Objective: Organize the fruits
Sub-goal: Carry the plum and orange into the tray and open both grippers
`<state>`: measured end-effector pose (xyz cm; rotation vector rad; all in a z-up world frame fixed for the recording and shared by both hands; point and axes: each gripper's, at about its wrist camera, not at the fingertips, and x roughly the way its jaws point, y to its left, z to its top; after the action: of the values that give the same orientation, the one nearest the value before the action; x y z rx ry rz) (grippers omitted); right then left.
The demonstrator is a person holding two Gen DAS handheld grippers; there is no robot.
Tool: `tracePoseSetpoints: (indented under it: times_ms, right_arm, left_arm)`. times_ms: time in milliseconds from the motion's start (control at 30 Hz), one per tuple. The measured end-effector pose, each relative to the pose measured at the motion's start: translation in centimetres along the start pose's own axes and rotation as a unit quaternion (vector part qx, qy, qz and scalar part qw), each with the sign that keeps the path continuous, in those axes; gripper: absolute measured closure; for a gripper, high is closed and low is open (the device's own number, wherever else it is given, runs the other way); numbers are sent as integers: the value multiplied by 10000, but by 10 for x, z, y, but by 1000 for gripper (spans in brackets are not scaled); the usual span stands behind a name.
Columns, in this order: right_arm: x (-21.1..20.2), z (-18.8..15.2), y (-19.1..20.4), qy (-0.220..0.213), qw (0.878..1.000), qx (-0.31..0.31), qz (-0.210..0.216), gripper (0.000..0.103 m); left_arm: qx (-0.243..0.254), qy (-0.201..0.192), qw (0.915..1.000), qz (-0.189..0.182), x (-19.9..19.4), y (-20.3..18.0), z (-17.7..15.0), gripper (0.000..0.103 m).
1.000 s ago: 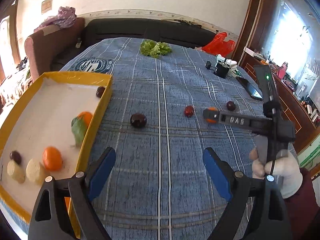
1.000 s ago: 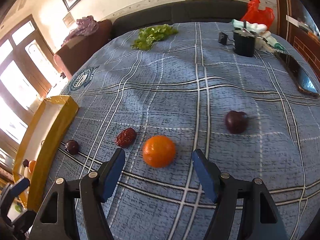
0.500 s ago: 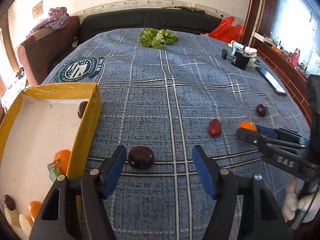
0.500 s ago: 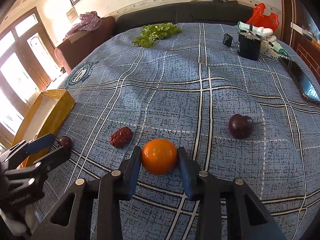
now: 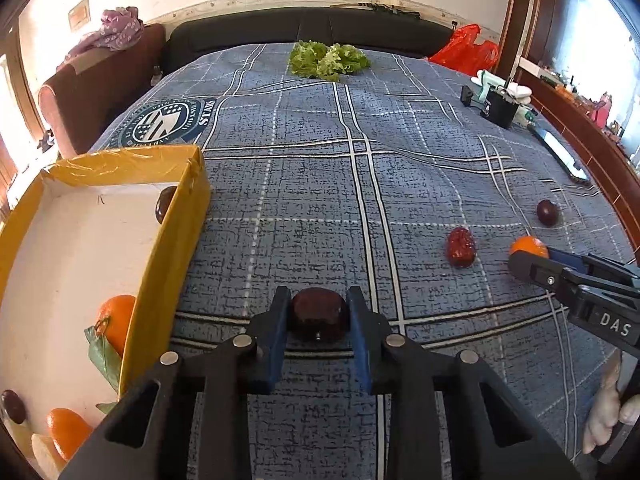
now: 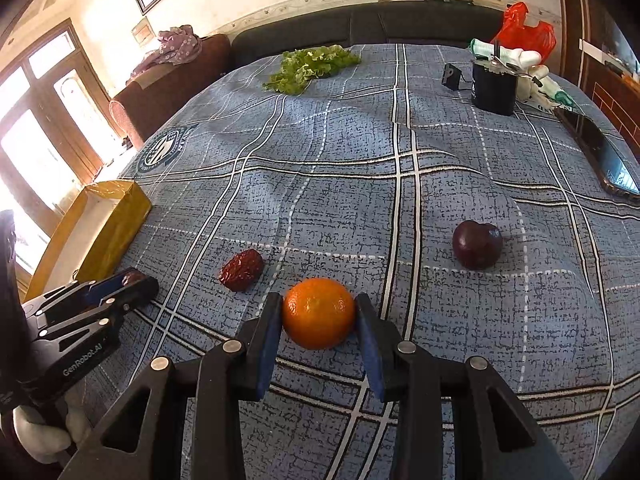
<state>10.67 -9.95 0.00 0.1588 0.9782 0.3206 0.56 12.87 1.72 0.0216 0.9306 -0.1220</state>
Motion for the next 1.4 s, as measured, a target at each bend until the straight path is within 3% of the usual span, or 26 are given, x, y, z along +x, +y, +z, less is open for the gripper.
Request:
tracePoseSetpoints:
  times_ms: [167,367,633,833,1033,1200,1400]
  right_arm:
    - [-5,-1,3,-124,9999,-64,-85,64]
    - [-22,-1,12,-443,9987,-189,183,64]
    - [-30,-7,43,-545,9968,-445,384,63]
    - [-41,-14,89,-533,9936,-744,667,63]
    - [-50,-20,165,-461,9842,-1374,1018,63]
    - [-40,-24,223,-240,9754,-1797,1251,63]
    - [-7,-27,267,22,9710,-2100,1144,63]
  left_arm:
    - [-105,-132,9999,-15,-14,0,-4,76]
    - [-364,-413,9984,-155,-51,8,-13,76]
    - [-1058,-888,9904,-99,-119,56,-42,75]
    - [-1699,-1162,9778,404,-163,122,-70,75]
    - [-2356,-1139,9630,645,-171,178,-99,75]
    - [-2501,-1089,9598,654,-166,200,-112,75]
    - [-2468,-1060,9613,611,-156,208,-113,75]
